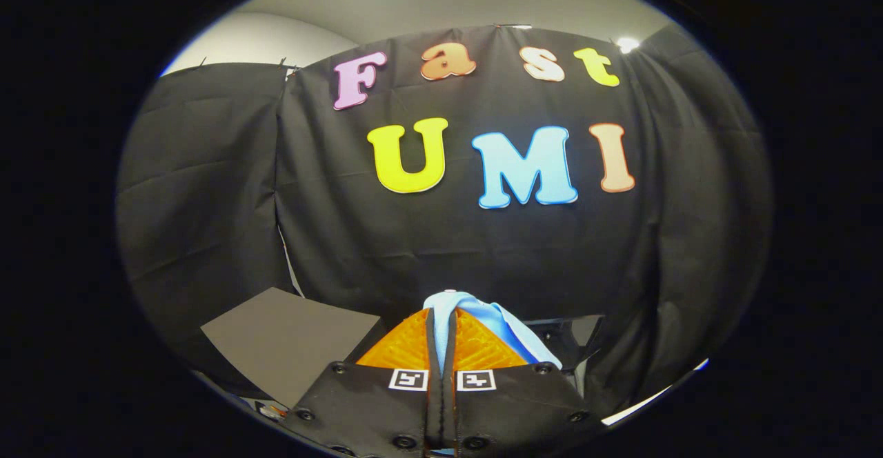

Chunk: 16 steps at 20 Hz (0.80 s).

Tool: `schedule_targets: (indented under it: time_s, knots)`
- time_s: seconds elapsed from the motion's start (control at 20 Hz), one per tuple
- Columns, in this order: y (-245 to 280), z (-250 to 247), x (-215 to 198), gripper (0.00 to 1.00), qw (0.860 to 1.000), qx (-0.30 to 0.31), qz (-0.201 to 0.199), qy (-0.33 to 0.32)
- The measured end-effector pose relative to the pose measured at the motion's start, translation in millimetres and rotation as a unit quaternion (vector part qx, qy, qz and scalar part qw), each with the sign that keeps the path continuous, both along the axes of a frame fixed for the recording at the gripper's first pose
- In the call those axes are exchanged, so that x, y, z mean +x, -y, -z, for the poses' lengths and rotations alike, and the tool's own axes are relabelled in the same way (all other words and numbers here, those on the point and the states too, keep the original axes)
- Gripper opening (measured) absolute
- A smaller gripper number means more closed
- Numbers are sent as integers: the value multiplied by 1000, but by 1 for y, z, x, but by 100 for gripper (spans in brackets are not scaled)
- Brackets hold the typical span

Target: Put the clothes into the washing machine and then close the washing machine lid.

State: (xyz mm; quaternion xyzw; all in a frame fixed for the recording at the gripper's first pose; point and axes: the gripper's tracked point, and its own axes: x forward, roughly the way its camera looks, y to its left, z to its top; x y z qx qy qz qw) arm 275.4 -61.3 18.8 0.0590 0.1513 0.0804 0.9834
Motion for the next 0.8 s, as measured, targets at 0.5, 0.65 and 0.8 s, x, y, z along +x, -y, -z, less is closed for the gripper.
schedule_targets:
  time_s: [0.5,0.65,0.8]
  knots:
    - [22,128,14,1,995,-19,23,-90]
    - [26,165,19,1,992,-30,27,-118]
    - [35,198,19,1,988,-31,44,-145]
